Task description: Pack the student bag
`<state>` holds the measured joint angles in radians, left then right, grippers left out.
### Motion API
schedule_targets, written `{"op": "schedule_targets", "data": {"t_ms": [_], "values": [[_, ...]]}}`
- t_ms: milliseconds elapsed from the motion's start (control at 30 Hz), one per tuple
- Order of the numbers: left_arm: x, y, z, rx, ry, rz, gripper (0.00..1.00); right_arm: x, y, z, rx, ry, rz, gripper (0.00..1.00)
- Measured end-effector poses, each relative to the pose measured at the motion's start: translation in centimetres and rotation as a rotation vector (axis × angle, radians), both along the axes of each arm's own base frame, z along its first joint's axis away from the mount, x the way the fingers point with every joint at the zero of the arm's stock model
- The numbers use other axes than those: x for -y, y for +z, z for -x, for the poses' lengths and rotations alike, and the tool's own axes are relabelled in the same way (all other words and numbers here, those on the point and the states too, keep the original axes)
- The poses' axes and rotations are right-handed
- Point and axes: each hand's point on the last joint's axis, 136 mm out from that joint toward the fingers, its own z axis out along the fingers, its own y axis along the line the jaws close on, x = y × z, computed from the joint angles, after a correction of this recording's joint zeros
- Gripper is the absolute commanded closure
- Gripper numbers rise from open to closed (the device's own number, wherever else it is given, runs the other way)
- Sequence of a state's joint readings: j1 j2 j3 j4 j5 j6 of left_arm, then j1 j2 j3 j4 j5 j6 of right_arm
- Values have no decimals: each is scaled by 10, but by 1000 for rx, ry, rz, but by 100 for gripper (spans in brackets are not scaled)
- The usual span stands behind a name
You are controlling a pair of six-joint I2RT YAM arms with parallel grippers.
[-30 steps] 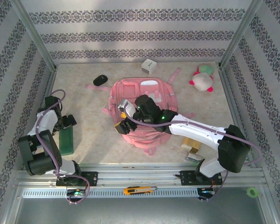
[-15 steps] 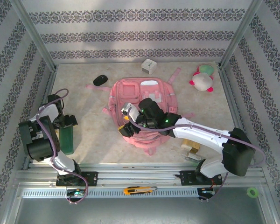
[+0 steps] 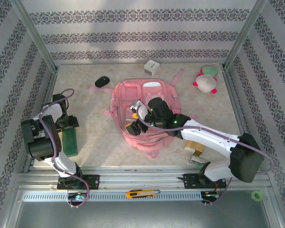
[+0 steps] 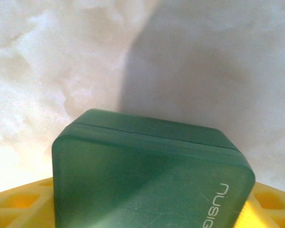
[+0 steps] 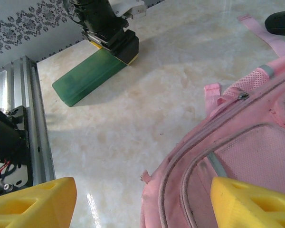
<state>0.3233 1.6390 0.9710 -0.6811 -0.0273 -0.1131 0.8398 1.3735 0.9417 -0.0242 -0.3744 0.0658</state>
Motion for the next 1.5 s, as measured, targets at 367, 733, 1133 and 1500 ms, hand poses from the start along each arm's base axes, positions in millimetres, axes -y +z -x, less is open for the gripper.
{"op": "schedule_targets", "data": {"t_ms": [367,733,1133,1500], "values": [[33,115,-8,463,167,116,51,-10,-6,17,-136,-112,-113,24],[109,115,3,518,492,684,51,-59,-26,17,-306,-283,-283,21],[119,114,-10,568,616,845,53,-87,-35,11,-376,-277,-337,23],[118,113,-16,596,654,882,54,-109,-12,14,-388,-191,-395,26]]}}
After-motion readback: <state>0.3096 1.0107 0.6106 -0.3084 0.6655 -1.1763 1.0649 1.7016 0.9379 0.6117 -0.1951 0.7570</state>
